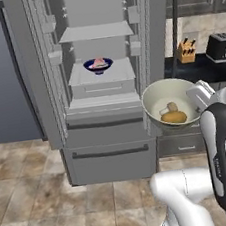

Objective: Place the bowl with the potato and mushroom on the top shelf of the fridge. Place the bowl with the fish and steak on the second highest shelf of the fridge.

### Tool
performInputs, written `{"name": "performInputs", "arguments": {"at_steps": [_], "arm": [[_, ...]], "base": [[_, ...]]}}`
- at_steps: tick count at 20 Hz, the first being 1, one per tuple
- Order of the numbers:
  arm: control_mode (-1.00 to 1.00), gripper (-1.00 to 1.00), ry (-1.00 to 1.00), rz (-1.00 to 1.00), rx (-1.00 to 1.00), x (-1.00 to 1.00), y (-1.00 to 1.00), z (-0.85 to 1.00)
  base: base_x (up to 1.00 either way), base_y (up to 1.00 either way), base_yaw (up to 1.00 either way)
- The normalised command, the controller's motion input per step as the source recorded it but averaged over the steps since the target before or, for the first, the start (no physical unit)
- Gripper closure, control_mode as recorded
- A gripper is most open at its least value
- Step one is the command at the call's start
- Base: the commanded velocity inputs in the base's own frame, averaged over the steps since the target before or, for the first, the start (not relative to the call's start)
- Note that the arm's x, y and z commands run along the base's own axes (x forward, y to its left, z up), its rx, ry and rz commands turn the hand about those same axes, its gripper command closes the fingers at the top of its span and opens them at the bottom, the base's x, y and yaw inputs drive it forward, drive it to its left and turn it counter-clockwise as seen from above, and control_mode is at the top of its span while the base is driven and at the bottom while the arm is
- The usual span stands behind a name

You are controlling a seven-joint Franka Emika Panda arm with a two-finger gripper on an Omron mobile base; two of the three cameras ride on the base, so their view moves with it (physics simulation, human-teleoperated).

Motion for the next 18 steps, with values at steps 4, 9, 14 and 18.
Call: {"name": "performInputs", "arguments": {"at_steps": [4,9,14,18], "arm": [[1.0,1.0,0.0,0.0,0.0,0.0,0.0,0.0],[1.0,1.0,0.0,0.0,0.0,0.0,0.0,0.0],[1.0,1.0,0.0,0.0,0.0,0.0,0.0,0.0],[1.0,1.0,0.0,0.0,0.0,0.0,0.0,0.0]], "base": [[0.26,0.94,-0.01],[0.32,1.0,-0.04],[0.97,0.79,-0.14],[0.35,0.14,0.16]]}}
